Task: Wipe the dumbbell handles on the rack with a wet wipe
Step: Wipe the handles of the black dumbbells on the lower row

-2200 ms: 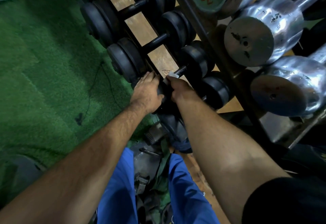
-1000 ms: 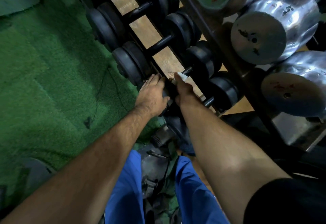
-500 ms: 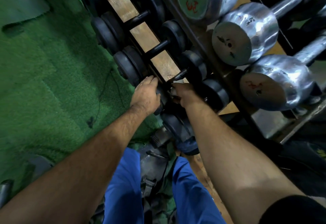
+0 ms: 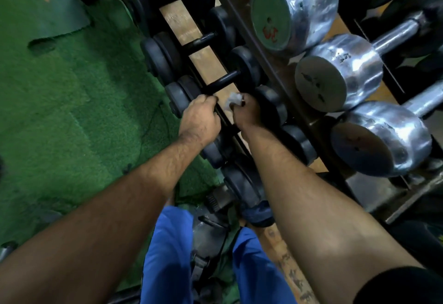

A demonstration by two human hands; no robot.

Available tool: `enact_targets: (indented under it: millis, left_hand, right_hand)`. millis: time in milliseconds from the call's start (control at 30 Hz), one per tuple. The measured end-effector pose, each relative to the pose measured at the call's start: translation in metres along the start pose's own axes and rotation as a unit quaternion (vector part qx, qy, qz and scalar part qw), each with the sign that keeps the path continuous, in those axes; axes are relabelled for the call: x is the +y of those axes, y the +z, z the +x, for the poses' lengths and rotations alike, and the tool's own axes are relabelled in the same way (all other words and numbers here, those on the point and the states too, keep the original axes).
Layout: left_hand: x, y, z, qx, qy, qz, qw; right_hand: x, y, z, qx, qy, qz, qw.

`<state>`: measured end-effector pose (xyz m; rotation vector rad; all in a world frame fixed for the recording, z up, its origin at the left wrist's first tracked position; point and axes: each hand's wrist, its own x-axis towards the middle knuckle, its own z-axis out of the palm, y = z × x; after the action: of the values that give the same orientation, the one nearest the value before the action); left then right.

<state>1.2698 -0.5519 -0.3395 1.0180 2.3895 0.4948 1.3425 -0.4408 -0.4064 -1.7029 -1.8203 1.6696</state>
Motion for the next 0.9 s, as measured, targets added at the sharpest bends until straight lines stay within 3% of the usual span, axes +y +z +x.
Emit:
enact_targets:
  millis: [200, 333, 433, 533, 800, 900]
  left_hand:
    - [-0.017, -0.009, 0.05, 0.055, 0.04, 0.096, 0.993]
    - [-0.038, -0.006, 0.079, 0.047, 0.028, 0.123, 0.991]
    - [-0.049, 0.002, 0.087, 0.029, 0.003, 0.076, 0.997]
    - [-0.053, 0.011, 0.085, 0.048, 0.0, 0.034, 0.998]
    - [-0.056, 0.025, 0.084, 0.078, -0.004, 0.018, 0.997]
    - [-0.056, 0.026, 0.084, 0.084, 0.006, 0.02, 0.996]
  right_hand:
    - [-0.021, 0.017, 0.041, 0.057, -0.141, -0.121, 0.981]
    - [-0.023, 0.021, 0.067, 0.132, -0.263, -0.242, 0.925]
    - [-0.017, 0.022, 0.072, 0.139, -0.291, -0.4, 0.858]
    - [-0.003, 0.025, 0.069, 0.134, -0.336, -0.454, 0.814]
    - [0.01, 0.027, 0.077, 0.162, -0.368, -0.45, 0.797]
    - [0.011, 0.022, 0.081, 0.176, -0.341, -0.496, 0.778]
